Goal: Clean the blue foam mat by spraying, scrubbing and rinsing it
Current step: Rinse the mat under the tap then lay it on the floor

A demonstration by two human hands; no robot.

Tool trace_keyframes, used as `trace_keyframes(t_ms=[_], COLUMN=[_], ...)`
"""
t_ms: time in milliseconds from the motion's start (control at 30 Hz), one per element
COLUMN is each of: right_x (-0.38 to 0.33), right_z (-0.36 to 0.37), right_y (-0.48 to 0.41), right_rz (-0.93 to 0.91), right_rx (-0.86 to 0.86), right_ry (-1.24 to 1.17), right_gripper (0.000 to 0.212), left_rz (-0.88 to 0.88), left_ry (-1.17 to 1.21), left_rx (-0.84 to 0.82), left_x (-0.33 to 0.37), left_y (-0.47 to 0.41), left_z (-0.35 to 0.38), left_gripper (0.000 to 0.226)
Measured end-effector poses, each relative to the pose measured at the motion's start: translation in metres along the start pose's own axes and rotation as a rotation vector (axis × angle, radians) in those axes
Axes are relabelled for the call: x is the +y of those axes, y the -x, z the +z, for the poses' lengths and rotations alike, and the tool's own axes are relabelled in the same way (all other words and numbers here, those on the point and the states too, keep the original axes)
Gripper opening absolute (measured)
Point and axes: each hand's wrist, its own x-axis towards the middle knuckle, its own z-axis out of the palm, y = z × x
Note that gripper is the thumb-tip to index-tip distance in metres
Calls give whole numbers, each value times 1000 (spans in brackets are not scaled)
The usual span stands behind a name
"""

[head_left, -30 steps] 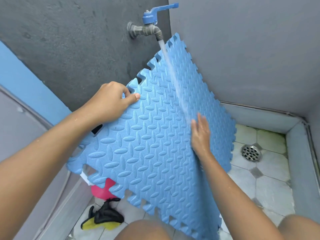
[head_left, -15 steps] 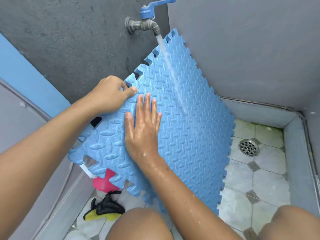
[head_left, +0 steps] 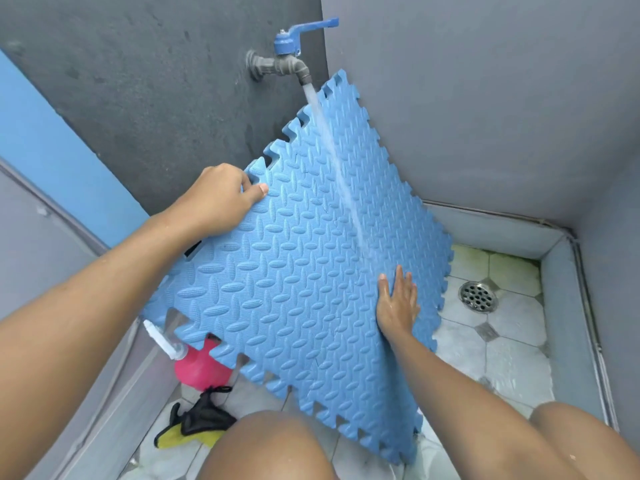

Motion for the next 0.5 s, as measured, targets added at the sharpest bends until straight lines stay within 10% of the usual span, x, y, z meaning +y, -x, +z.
trace_keyframes(t_ms=[133,233,500], right_x=[-49,-144,-392], right_z=[-40,-89,-174], right_y=[-46,-53,10], right_rz=[117,-141,-382], right_rx=[16,68,-264], right_ry=[-69,-207,-236], right_gripper=[61,48,98], left_rz=[2,7,28], left_ry=[4,14,26], left_rx=[23,10,-16], left_x=[-2,-4,-5], left_y=[-3,-5,-1], left_z=[-3,-2,-3], left_gripper=[55,56,58])
